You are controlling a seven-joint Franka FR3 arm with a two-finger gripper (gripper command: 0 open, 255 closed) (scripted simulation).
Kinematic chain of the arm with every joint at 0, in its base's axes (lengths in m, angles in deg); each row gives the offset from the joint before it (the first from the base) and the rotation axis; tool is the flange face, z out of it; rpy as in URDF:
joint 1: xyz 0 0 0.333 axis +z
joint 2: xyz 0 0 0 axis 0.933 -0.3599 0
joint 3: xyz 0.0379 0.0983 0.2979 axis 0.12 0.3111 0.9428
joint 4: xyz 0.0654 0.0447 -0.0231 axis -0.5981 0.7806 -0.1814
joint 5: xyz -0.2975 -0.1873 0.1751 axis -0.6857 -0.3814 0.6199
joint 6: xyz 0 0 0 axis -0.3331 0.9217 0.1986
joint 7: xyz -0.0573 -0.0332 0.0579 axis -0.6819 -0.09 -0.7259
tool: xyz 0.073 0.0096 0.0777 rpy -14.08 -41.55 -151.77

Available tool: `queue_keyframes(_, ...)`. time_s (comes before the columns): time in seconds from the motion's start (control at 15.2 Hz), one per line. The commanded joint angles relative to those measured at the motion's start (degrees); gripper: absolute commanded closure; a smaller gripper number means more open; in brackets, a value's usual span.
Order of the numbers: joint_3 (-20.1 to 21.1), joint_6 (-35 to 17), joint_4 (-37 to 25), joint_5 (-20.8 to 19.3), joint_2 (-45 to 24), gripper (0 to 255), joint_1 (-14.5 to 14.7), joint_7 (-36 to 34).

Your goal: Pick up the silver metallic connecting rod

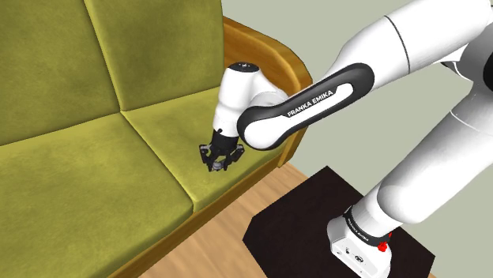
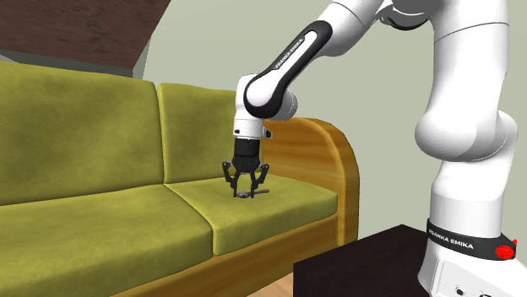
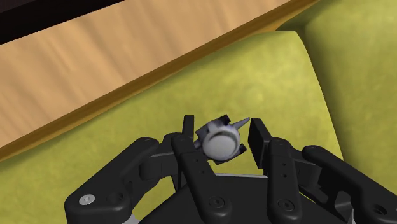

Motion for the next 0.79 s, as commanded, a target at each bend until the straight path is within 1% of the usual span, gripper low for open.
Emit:
queue_keyframes(0.0, 0.11, 1.58, -0.25, 1.47, 1.61, 255, -0.16, 1.04)
queue_keyframes(0.59, -0.3, 8.96, -2.96, 5.63, 7.2, 255, -0.17, 3.83)
queue_keyframes(0.73, -0.33, 9.08, -3.01, 5.68, 7.28, 255, -0.16, 3.86)
